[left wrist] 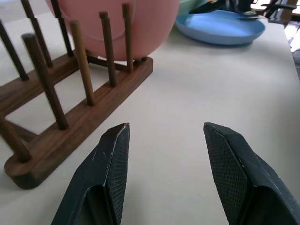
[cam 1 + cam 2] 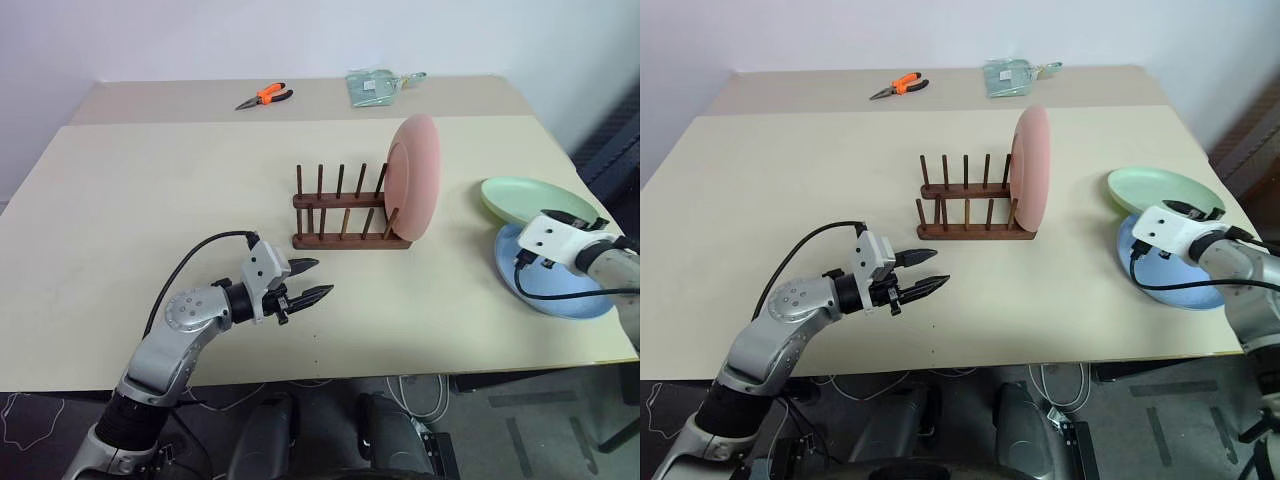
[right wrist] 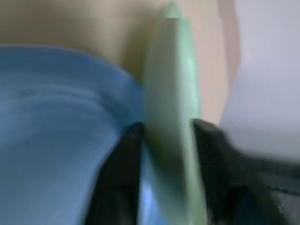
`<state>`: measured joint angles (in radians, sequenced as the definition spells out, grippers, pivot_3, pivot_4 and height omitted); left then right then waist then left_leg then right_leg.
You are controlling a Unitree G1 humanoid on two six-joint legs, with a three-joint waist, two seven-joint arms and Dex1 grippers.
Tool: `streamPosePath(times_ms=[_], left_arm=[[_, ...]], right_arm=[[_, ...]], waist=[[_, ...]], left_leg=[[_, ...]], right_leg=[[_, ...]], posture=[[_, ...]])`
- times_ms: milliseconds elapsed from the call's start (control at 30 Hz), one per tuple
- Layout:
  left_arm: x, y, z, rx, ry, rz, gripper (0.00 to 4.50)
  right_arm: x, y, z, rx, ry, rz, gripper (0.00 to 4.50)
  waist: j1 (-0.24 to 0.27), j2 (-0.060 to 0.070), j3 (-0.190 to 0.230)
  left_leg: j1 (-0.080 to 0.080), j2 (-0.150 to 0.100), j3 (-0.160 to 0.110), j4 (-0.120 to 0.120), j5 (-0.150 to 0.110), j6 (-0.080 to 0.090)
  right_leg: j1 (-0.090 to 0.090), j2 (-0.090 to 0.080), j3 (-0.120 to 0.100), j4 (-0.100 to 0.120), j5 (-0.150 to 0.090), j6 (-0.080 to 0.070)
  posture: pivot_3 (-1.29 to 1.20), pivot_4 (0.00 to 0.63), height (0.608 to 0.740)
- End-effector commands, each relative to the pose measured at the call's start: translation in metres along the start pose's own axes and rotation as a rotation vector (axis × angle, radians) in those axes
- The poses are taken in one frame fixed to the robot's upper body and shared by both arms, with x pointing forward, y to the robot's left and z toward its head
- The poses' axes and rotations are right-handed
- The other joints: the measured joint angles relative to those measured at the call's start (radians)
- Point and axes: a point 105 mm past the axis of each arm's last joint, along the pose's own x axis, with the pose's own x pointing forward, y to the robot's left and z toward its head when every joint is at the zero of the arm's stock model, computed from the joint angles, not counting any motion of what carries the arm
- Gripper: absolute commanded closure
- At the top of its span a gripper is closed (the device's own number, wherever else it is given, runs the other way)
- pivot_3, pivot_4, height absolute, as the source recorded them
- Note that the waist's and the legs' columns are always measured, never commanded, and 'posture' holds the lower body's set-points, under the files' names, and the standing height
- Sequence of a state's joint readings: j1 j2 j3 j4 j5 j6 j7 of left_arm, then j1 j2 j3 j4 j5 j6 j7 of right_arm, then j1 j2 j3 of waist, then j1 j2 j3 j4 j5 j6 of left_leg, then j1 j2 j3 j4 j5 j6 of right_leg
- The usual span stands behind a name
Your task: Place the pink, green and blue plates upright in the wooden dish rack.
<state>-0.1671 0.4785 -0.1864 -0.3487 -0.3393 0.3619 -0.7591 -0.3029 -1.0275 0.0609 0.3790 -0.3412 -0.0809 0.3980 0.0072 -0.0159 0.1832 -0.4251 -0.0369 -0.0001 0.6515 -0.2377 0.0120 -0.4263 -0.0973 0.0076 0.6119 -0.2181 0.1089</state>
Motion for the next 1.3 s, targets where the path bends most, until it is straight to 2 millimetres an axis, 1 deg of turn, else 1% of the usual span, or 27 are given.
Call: streamPosePath(times_ms=[33,133,200,233,300,333,367,433,467,533,600,667,700,767,833,900,967,1033,1067,1167,1300], left_arm=[[-0.001,-0.005,0.010,0.041,-0.032,-0.003,1.94],[-0.002,-0.005,0.010,0.042,-0.030,0.004,1.94],[-0.004,-0.004,0.009,0.043,-0.027,0.011,1.94],[-0.004,-0.003,0.009,0.046,-0.025,0.015,1.94],[-0.005,-0.001,0.008,0.051,-0.024,0.023,1.94],[-0.006,0.002,0.007,0.056,-0.022,0.034,1.94],[-0.006,0.006,0.007,0.065,-0.024,0.051,1.94],[-0.007,0.018,0.008,0.084,-0.032,0.101,1.94],[-0.008,0.024,0.008,0.096,-0.038,0.126,1.94],[-0.010,0.033,0.009,0.116,-0.048,0.167,1.94],[-0.015,0.044,0.010,0.128,-0.054,0.215,1.94],[-0.022,0.053,0.008,0.133,-0.050,0.254,1.94],[-0.025,0.056,0.007,0.134,-0.047,0.267,1.94],[-0.031,0.060,0.004,0.137,-0.035,0.281,1.94],[-0.035,0.060,0.002,0.138,-0.027,0.284,1.94],[-0.038,0.059,0.001,0.132,-0.027,0.283,1.94],[-0.041,0.056,0.001,0.105,-0.030,0.277,1.94],[-0.044,0.051,0.001,0.082,-0.031,0.262,1.94],[-0.044,0.048,0.001,0.076,-0.028,0.255,1.94],[-0.044,0.042,0.000,0.067,-0.021,0.245,1.94],[-0.042,0.040,0.000,0.059,-0.021,0.243,1.94]], right_arm=[[0.002,-0.010,0.002,-0.022,-0.022,-0.046,4.48],[-0.001,-0.022,0.008,-0.037,-0.052,-0.088,4.48],[-0.008,-0.038,0.021,-0.012,-0.102,-0.151,4.48],[-0.013,-0.049,0.029,0.017,-0.136,-0.194,4.48],[-0.020,-0.064,0.042,0.077,-0.187,-0.256,4.48],[-0.026,-0.076,0.052,0.135,-0.237,-0.304,4.48],[-0.034,-0.090,0.067,0.233,-0.312,-0.359,4.48],[-0.059,-0.121,0.098,0.485,-0.521,-0.453,4.48],[-0.072,-0.133,0.112,0.614,-0.638,-0.466,4.48],[-0.093,-0.144,0.135,0.805,-0.828,-0.411,4.48],[-0.119,-0.142,0.169,0.973,-1.075,-0.225,4.48],[-0.146,-0.134,0.200,1.072,-1.277,-0.010,4.48],[-0.155,-0.131,0.210,1.117,-1.345,0.077,4.48],[-0.166,-0.123,0.227,1.204,-1.439,0.231,4.48],[-0.172,-0.110,0.243,1.290,-1.499,0.394,4.48],[-0.172,-0.098,0.255,1.354,-1.503,0.497,4.48],[-0.162,-0.084,0.265,1.411,-1.454,0.561,4.48],[-0.144,-0.075,0.272,1.492,-1.378,0.578,4.48],[-0.134,-0.071,0.274,1.517,-1.335,0.575,4.48],[-0.115,-0.061,0.275,1.544,-1.246,0.560,4.48],[-0.099,-0.057,0.272,1.577,-1.176,0.521,4.48]], waist=[[0.002,0.001,0.000],[0.002,0.001,0.000],[0.002,0.001,0.000],[0.001,0.002,0.000],[-0.002,0.003,0.000],[-0.003,0.003,0.000],[-0.003,0.003,0.000],[-0.007,0.003,0.000],[-0.007,0.003,0.000],[-0.004,0.003,0.001],[0.002,0.002,0.001],[0.005,0.002,0.000],[0.005,0.002,0.001],[0.004,0.002,0.001],[0.002,0.002,0.001],[0.000,0.002,0.000],[-0.002,0.002,0.000],[-0.004,0.002,0.000],[-0.006,0.002,0.000],[-0.006,0.002,0.000],[-0.004,0.002,0.000]], left_leg=[[0.000,0.000,0.000,0.000,0.000,0.000],[0.000,0.000,0.000,0.001,0.000,0.000],[0.000,0.000,0.000,0.001,0.000,0.000],[0.000,0.000,0.000,0.001,0.000,0.000],[0.000,0.000,0.000,0.001,0.000,0.000],[0.001,0.000,0.000,0.001,0.000,0.000],[0.001,0.000,0.000,0.001,0.000,0.000],[0.001,0.001,0.000,0.001,0.000,0.000],[0.001,0.001,0.000,0.001,0.000,0.000],[0.001,0.001,-0.001,0.001,0.000,0.000],[0.001,0.001,-0.001,0.001,0.000,0.000],[0.001,0.001,-0.003,0.001,-0.001,0.002],[0.000,0.001,-0.004,0.000,-0.001,0.002],[0.000,0.001,-0.004,0.000,-0.001,0.002],[0.000,0.001,-0.004,0.000,-0.001,0.002],[0.000,0.001,-0.004,0.000,-0.001,0.002],[0.000,0.001,-0.004,0.000,-0.001,0.002],[0.000,0.001,-0.004,0.000,-0.001,0.002],[0.000,0.001,-0.004,0.000,-0.001,0.002],[0.000,0.001,-0.003,0.000,-0.001,0.001],[0.000,0.001,-0.003,0.000,-0.001,0.001]], right_leg=[[0.000,0.000,0.000,0.000,0.000,0.000],[0.000,0.000,0.000,0.000,0.000,0.000],[0.000,0.000,0.001,0.001,0.000,0.000],[0.000,0.000,0.000,0.001,0.000,0.000],[0.000,0.000,0.001,0.001,0.000,0.000],[0.000,0.000,0.001,0.002,0.000,0.000],[0.000,0.000,0.001,0.002,0.000,0.001],[0.000,0.001,0.001,0.002,0.001,0.001],[0.000,0.001,0.001,0.002,0.001,0.002],[0.000,0.001,0.001,0.003,0.002,0.004],[0.000,0.001,0.000,0.003,0.002,0.004],[0.002,0.000,-0.001,0.003,0.002,0.004],[0.002,-0.001,-0.002,0.002,0.002,0.004],[0.002,-0.002,-0.002,0.002,0.002,0.004],[0.001,-0.004,-0.002,0.002,0.001,0.001],[0.001,-0.004,-0.001,0.002,0.001,0.000],[0.001,-0.005,-0.001,0.003,0.001,0.000],[0.000,-0.005,-0.001,0.003,0.001,0.000],[0.000,-0.005,0.000,0.003,0.001,0.000],[0.000,-0.005,0.000,0.003,0.001,0.000],[-0.001,-0.005,0.000,0.002,0.001,0.000]], posture=[[0.00,0.150,0.738],[0.00,0.150,0.738],[0.00,0.150,0.738],[0.00,0.150,0.738],[0.00,0.150,0.738],[0.00,0.150,0.738],[0.00,0.150,0.738],[0.00,0.150,0.738],[0.00,0.150,0.738],[0.00,0.150,0.738],[0.00,0.150,0.738],[0.00,0.150,0.738],[0.00,0.150,0.738],[0.00,0.150,0.738],[0.00,0.150,0.738],[0.00,0.150,0.738],[0.00,0.150,0.738],[0.00,0.150,0.738],[0.00,0.150,0.738],[0.00,0.150,0.738],[0.00,0.150,0.738]])
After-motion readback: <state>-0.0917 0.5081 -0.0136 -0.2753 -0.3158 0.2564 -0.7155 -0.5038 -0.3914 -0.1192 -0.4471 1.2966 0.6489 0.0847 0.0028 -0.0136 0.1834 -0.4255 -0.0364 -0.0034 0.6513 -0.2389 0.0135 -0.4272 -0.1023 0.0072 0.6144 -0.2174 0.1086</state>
